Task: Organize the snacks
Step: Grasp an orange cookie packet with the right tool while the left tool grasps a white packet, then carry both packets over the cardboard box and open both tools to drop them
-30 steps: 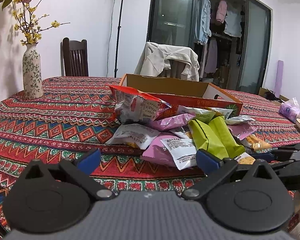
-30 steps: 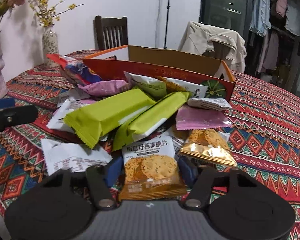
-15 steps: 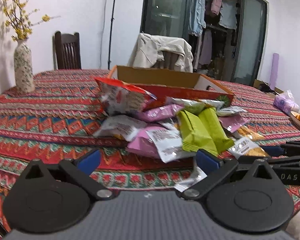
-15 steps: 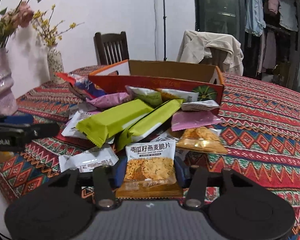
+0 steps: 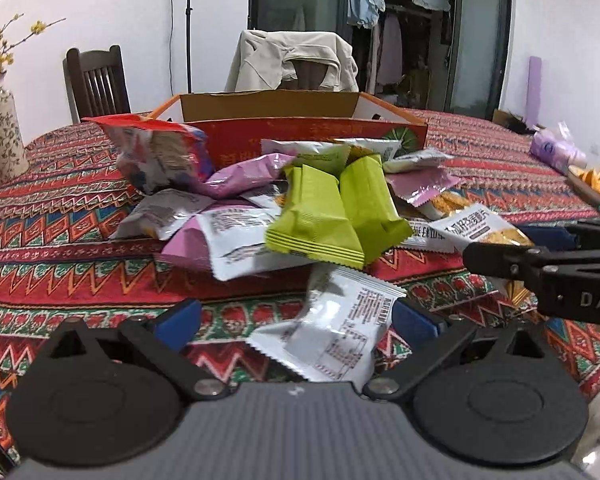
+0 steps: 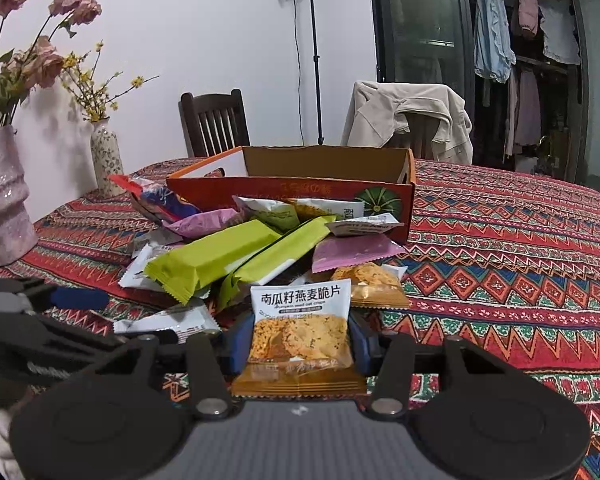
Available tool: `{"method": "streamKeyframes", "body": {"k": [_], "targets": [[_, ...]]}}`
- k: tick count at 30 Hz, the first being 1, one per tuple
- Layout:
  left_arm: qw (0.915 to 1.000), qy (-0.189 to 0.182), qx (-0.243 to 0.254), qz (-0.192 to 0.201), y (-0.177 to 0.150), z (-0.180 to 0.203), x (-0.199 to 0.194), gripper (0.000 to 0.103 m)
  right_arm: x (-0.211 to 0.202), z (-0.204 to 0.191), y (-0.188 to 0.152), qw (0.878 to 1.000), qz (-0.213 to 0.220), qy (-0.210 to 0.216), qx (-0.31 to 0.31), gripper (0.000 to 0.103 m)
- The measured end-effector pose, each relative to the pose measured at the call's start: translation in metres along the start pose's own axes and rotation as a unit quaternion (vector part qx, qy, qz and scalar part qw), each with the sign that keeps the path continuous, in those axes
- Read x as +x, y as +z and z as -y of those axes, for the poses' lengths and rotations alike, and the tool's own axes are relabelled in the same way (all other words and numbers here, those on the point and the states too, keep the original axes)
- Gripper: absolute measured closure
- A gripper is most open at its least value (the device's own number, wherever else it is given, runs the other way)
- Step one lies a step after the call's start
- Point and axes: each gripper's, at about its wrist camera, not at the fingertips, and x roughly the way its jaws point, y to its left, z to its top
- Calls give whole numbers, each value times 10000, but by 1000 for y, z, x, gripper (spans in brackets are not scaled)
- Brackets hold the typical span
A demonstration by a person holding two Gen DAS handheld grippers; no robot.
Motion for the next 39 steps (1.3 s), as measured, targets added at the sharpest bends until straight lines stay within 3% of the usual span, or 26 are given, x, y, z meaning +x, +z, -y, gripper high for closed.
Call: {"method": "streamKeyframes", "body": {"k": [6, 12, 18, 19, 31, 39], "targets": [[9999, 88, 123, -84, -6, 16, 10, 5, -1, 4, -3, 10000, 30, 63, 72, 54], [9999, -25, 162, -3, -6, 18, 4, 33, 1, 4, -7, 9999, -38, 98, 123, 54], [9997, -164, 172, 15, -7, 16, -2, 43, -1, 2, -9, 9999, -35, 81, 131, 54], [9996, -208, 190, 18, -7, 16, -4, 59, -1, 1, -9, 9999, -34, 82, 125, 54], [9985, -491, 170, 183, -13, 4, -32, 61, -15, -7, -10, 10000, 41, -2, 73, 54], [9950, -594, 0, 801, -1, -12, -71, 61, -30, -9, 1, 9994, 321, -140, 47, 54]]}}
